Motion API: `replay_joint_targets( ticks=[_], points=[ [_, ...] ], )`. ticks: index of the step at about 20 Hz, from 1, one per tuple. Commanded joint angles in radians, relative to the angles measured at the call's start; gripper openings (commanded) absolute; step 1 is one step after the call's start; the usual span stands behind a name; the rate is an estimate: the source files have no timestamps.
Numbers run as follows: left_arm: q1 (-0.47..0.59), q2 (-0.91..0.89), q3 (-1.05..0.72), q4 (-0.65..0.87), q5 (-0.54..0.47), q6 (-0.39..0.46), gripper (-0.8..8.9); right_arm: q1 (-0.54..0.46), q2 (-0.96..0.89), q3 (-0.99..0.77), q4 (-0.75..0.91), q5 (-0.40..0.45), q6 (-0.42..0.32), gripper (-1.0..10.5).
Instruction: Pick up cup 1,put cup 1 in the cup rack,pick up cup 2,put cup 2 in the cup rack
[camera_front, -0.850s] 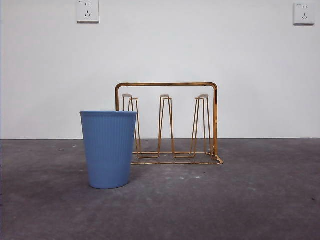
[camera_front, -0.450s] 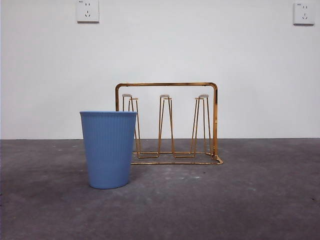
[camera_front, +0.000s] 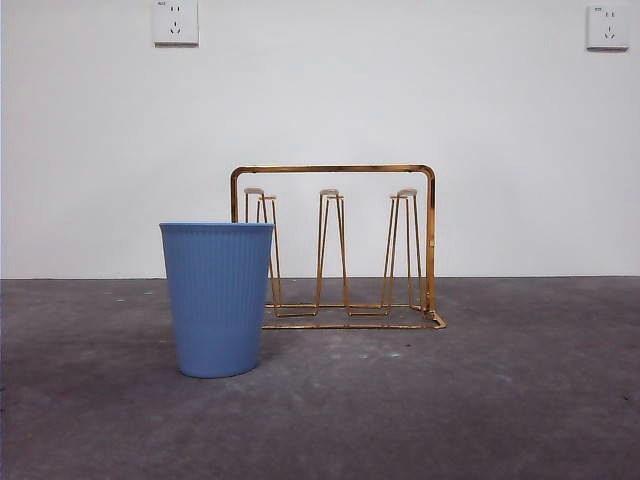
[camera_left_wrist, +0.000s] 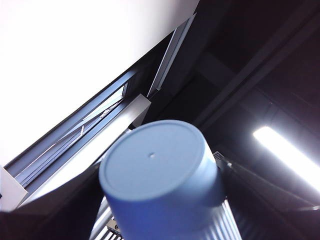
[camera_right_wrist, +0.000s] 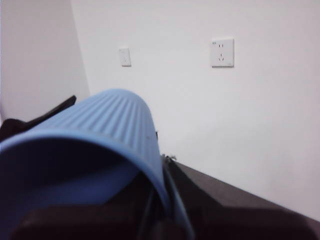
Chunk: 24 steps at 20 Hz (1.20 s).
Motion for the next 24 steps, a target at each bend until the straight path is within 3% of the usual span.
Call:
replay_joint_targets(
  ticks=[1,6,10,14,19,24],
  points=[
    [0.000,0.005,0.001,0.001,0.011,0.056,-0.08,0.000,0.007,-0.004,-0.025,0.018,-0.011,0.1],
    [0.003,0.005,0.001,-0.001,0.021,0.089,-0.08,-0.001,0.000,-0.004,-0.089,0.019,-0.012,1.7],
    [0.017,0.001,0.001,-0.045,0.047,0.117,-0.07,-0.002,-0.017,-0.004,-0.189,0.054,-0.047,2.0],
    [0.028,-0.016,0.001,-0.211,0.068,0.232,-0.07,-0.002,-0.058,-0.004,-0.335,0.169,-0.116,2.0],
    [0.029,-0.041,0.001,-0.426,0.063,0.412,-0.07,-0.002,-0.113,-0.004,-0.531,0.331,-0.136,1.9],
    [0.026,-0.048,0.002,-0.588,0.010,0.588,-0.06,-0.002,-0.163,-0.004,-0.709,0.551,-0.141,1.9]
  ],
)
